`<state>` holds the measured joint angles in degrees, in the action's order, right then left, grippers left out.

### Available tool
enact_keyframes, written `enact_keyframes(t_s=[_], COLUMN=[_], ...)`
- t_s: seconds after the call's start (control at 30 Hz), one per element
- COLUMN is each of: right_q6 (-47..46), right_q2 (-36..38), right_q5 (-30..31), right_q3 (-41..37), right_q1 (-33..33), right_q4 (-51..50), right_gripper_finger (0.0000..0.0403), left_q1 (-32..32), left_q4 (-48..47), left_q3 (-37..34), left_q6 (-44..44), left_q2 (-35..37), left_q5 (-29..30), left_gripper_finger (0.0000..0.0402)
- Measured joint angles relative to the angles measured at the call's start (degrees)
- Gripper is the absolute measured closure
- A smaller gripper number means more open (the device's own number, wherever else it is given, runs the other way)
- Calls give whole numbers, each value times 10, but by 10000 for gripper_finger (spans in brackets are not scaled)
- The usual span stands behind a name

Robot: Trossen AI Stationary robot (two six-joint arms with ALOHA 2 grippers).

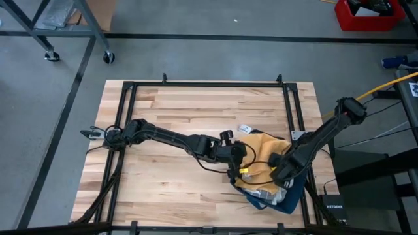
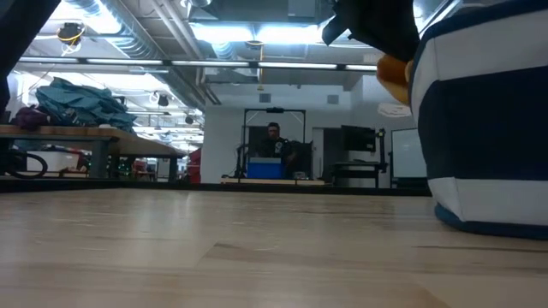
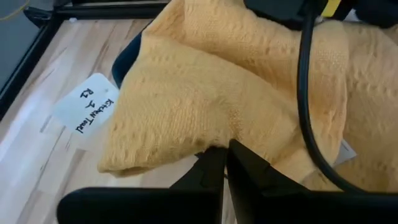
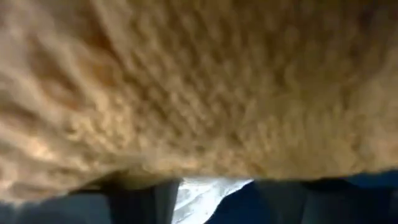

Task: Fold towel
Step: Put the kitchen towels into the blue laundry bin

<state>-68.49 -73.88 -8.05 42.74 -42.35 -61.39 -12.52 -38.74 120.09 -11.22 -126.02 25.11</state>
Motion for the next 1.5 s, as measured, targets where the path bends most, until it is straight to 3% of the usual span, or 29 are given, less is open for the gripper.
enact_keyframes(t_s=[0.2, 0.37, 0.47, 0.63, 0.83, 1.1, 1.2, 1.33, 1.5], right_q6=[14, -10, -15, 17, 29, 71, 74, 74, 71], right_q2=[-27, -21, -7, 15, 33, 66, 75, 75, 70], right_q5=[19, 27, 69, 78, 56, 53, 95, 217, 326], right_q3=[0, 4, 21, 36, 37, 104, 133, 153, 153], right_q1=[0, 0, -1, -1, -1, -1, -1, 0, 0], right_q4=[-1, -8, -24, -50, -37, -25, -22, 11, 43], right_gripper_finger=[167, 155, 155, 155, 155, 155, 155, 155, 155], left_q1=[2, 3, 2, -2, -10, -17, -19, -26, -32], left_q4=[4, 4, 10, 16, 21, 57, 84, 124, 144], left_q3=[0, 0, 0, 0, -16, -57, -81, -92, -93], left_q6=[25, 59, 59, 36, -44, -128, -151, -170, -159], left_q2=[3, 21, 32, 42, 41, 41, 41, 40, 40], left_q5=[51, 136, 149, 127, 8, -5, -7, -10, -16], left_gripper_finger=[394, 394, 394, 394, 394, 394, 394, 394, 394])
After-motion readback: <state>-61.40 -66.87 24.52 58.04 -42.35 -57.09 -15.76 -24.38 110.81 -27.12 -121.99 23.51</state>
